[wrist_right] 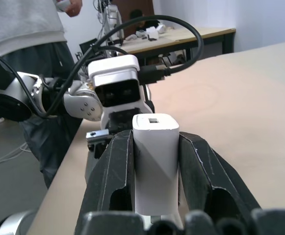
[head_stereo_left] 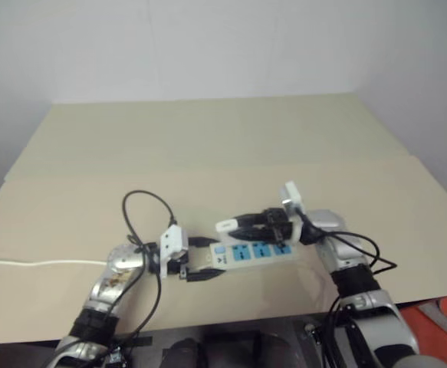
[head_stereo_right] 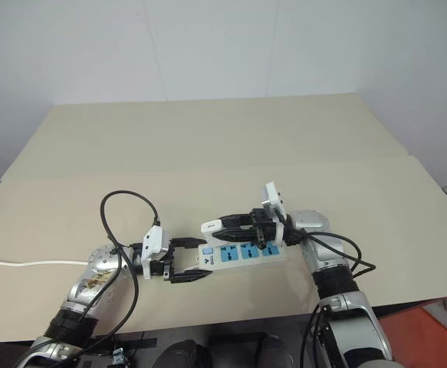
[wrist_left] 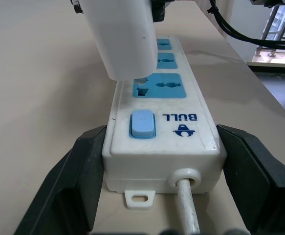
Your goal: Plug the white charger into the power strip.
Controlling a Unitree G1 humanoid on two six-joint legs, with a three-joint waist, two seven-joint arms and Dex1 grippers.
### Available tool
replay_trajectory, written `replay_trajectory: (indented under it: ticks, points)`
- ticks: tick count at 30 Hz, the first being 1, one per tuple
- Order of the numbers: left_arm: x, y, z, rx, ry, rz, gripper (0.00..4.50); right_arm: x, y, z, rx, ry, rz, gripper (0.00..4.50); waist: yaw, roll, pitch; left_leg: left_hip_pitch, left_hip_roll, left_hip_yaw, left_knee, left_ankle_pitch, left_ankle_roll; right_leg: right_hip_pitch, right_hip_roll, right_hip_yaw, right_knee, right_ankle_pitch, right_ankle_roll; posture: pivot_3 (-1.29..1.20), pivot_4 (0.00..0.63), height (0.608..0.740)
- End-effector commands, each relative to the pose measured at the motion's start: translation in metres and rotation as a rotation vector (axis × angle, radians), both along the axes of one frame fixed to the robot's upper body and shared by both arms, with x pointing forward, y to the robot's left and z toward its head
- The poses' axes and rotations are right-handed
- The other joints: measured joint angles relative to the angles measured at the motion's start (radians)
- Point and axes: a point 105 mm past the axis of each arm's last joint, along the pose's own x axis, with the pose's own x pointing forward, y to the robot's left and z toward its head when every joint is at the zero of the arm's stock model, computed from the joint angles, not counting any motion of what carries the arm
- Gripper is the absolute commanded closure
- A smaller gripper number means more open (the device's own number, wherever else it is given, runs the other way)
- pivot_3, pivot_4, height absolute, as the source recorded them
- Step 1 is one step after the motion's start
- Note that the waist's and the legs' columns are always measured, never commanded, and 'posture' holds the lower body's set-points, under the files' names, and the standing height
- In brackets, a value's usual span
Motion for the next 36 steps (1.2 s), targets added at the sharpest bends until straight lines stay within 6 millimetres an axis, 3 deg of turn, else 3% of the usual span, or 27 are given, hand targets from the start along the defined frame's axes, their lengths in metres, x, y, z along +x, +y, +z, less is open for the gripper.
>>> replay_trajectory:
  ticks: [1, 13, 25, 36]
  points:
    - [-0.001, -0.004, 0.005, -0.003, -0.016, -0.021, 1.29, 0.000, -0.007, 0.003, 0.012, -0.030, -0.011, 3.41, 0.000, 0.000, 0.000, 0.000, 0.000, 0.000, 0.000, 0.000, 0.000, 0.000, 0.000, 0.000, 0.000, 0.000, 0.000, 0.00, 0.150, 0.740]
    - [0.001, -0.001, 0.005, 0.007, -0.018, -0.013, 1.29, 0.001, -0.013, -0.018, 0.018, 0.015, -0.044, 3.41, 0.000, 0.000, 0.000, 0.000, 0.000, 0.000, 0.000, 0.000, 0.000, 0.000, 0.000, 0.000, 0.000, 0.000, 0.000, 0.00, 0.150, 0.740]
    - [0.001, 0.004, 0.005, 0.019, -0.016, -0.002, 1.29, -0.001, -0.032, -0.034, -0.039, 0.042, -0.036, 3.41, -0.001, 0.000, 0.000, 0.001, 0.001, 0.000, 0.000, 0.000, 0.000, 0.001, 0.000, 0.001, 0.000, 0.000, 0.000, 0.00, 0.150, 0.740]
    - [0.004, 0.005, 0.006, 0.023, -0.018, 0.008, 1.29, -0.003, -0.035, -0.043, -0.080, -0.053, -0.029, 3.41, -0.001, 0.000, 0.000, 0.003, 0.001, 0.000, 0.000, 0.000, 0.000, 0.002, 0.000, 0.001, -0.005, 0.000, 0.000, 0.00, 0.150, 0.740]
